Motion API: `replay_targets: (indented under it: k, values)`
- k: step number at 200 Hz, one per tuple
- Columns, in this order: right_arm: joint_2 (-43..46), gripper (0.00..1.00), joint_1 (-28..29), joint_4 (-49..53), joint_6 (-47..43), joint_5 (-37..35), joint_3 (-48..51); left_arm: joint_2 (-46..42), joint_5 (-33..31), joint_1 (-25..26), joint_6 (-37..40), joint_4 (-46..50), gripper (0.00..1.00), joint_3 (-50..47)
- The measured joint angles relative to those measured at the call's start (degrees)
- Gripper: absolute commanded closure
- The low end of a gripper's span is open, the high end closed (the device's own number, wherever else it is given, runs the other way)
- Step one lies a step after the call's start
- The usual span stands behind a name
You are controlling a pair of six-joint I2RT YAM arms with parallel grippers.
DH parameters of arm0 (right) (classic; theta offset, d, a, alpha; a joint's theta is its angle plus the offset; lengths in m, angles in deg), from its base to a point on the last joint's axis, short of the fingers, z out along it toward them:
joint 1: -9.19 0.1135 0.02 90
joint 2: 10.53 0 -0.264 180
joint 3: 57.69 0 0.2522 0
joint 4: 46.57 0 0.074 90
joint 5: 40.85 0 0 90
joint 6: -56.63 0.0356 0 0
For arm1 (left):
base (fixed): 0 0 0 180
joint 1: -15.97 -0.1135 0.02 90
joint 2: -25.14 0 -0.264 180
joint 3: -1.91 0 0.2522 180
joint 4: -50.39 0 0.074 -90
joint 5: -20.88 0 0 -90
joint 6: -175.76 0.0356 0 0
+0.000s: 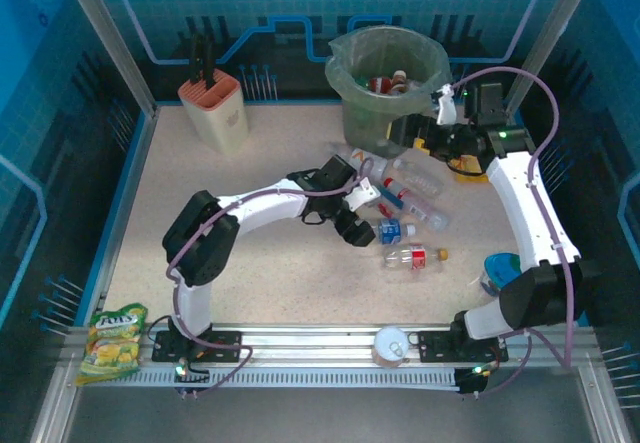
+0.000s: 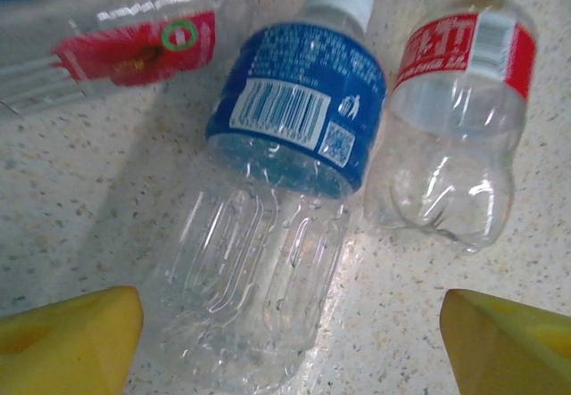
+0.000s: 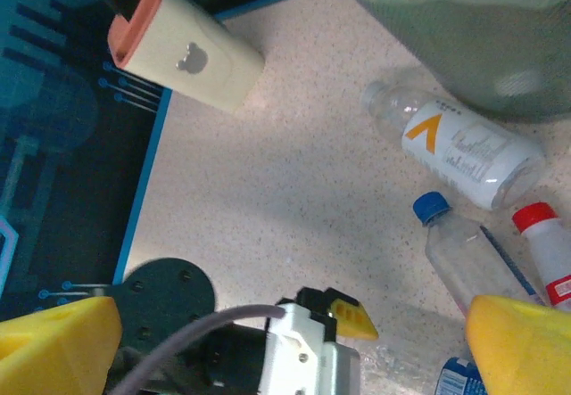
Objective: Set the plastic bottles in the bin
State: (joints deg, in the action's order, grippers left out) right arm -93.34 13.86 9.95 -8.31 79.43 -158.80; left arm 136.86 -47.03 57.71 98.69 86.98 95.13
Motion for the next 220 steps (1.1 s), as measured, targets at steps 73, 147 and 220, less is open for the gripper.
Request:
replay_targets:
  k: [73, 147, 220]
  values:
    - [0.9, 0.0, -1.7, -0.9, 1.1, 0.7, 1.2, 4.5, -3.2, 1.7, 1.0, 0.9, 0.23, 1.9]
    - [2.1, 0.0, -3.6, -0.8, 1.9, 0.7, 2.3, 5.6, -3.2, 2.3, 1.1, 1.4, 0.47, 2.6]
    - [6.0, 0.0, -4.4, -1.6, 3.8, 0.7, 4.1, -2.8, -5.9, 2.3, 0.0, 3.3, 0.57, -0.4]
